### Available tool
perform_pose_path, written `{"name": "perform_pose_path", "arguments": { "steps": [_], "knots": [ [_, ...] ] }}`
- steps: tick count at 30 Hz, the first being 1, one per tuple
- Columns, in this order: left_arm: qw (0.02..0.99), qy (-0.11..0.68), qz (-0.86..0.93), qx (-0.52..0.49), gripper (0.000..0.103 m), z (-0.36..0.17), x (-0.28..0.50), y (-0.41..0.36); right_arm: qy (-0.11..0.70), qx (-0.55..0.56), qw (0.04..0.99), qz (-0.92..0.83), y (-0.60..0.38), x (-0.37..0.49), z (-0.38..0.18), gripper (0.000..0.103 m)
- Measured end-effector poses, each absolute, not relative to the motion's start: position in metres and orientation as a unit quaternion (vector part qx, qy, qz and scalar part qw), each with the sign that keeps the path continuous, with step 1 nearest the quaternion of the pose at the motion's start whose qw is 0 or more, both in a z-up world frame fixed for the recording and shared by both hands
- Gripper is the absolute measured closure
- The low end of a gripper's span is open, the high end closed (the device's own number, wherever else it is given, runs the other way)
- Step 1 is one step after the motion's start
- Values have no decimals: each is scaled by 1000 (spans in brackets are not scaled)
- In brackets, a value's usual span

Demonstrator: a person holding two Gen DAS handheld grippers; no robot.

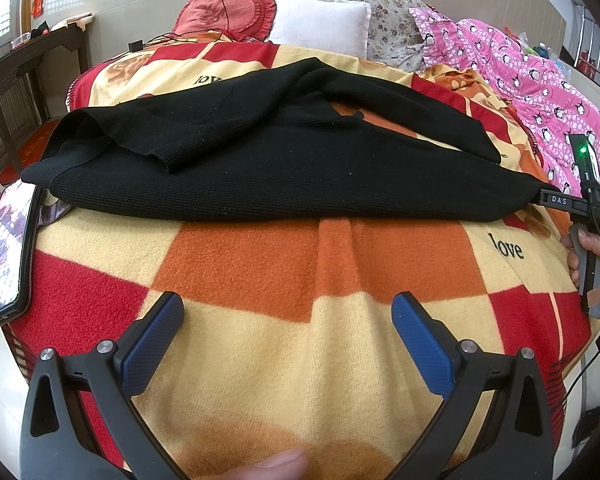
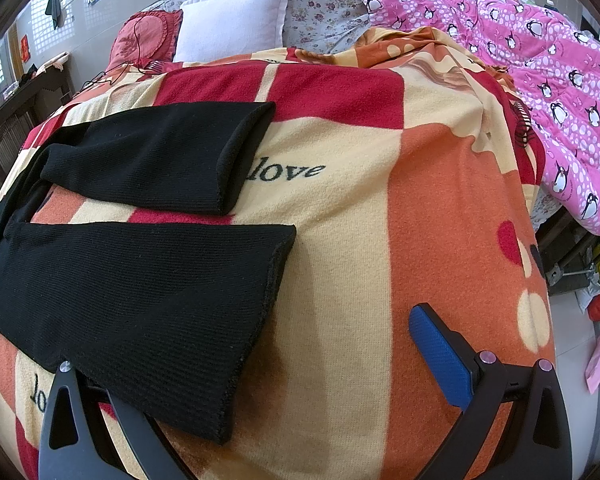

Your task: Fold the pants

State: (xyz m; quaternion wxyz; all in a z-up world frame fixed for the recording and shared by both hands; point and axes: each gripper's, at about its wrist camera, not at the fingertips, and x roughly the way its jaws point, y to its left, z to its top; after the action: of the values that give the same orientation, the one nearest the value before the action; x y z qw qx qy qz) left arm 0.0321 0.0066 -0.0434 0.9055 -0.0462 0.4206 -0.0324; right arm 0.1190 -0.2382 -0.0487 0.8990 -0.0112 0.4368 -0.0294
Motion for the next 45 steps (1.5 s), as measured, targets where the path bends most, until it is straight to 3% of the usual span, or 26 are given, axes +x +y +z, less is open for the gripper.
{"name": "perform_pose_path", "arguments": {
  "steps": [9, 13, 17, 29, 45],
  "knots": [
    [902, 426, -13, -63, 0, -33, 33, 14, 437, -10, 899, -29, -239, 119, -48, 1],
    [920, 391, 6, -24, 0, -17, 34, 17, 437, -11, 899, -29, -239, 119, -48, 1],
    [914, 399, -71, -12, 0, -8, 51, 17, 437, -11, 899, -29, -239, 119, -48, 1],
    [910, 395, -38, 116, 0, 13, 104, -64, 437, -11, 899, -29, -239, 119, -48, 1],
    [923, 383, -41, -13, 0, 11, 100, 0, 437, -10, 899, -29, -239, 119, -48, 1]
  ]
}}
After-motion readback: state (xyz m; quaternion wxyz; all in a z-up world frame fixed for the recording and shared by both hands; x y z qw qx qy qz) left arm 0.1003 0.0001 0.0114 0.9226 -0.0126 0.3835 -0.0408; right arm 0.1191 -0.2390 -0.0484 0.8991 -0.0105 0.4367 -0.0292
